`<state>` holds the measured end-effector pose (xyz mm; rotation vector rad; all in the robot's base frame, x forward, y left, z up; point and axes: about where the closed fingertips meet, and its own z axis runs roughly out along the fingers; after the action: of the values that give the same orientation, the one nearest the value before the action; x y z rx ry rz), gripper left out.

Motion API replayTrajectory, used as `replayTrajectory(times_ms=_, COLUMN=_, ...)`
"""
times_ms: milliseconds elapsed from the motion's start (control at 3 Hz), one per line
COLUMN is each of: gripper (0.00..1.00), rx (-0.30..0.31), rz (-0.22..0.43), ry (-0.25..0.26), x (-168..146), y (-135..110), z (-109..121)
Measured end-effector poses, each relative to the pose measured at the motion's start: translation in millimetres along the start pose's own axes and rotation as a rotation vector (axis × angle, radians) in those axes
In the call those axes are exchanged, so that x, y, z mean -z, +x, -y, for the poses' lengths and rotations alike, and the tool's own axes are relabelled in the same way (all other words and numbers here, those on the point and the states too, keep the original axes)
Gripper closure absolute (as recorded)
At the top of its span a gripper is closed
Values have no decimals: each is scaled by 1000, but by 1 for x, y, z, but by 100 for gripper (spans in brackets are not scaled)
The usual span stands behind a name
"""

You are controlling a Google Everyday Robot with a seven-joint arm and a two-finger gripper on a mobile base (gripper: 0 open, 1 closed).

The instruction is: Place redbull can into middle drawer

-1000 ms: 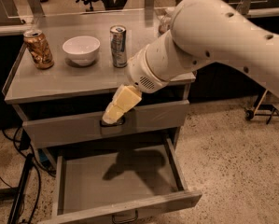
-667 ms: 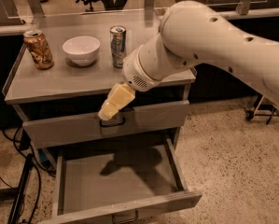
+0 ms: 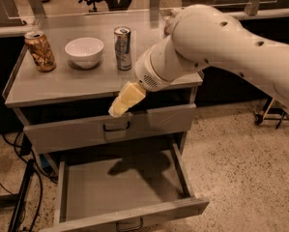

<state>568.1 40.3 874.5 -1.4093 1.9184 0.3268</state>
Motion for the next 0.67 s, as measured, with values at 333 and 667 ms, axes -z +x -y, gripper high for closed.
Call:
replayTrajectory(times_ms=333, gripper=0, rx=0, rz=0, ry=0, x=0, y=0, z=0)
replayTrajectory(times_ms=667, gripper=0, rx=-22, rz=42, ry=-4, x=-13, y=-8, z=20)
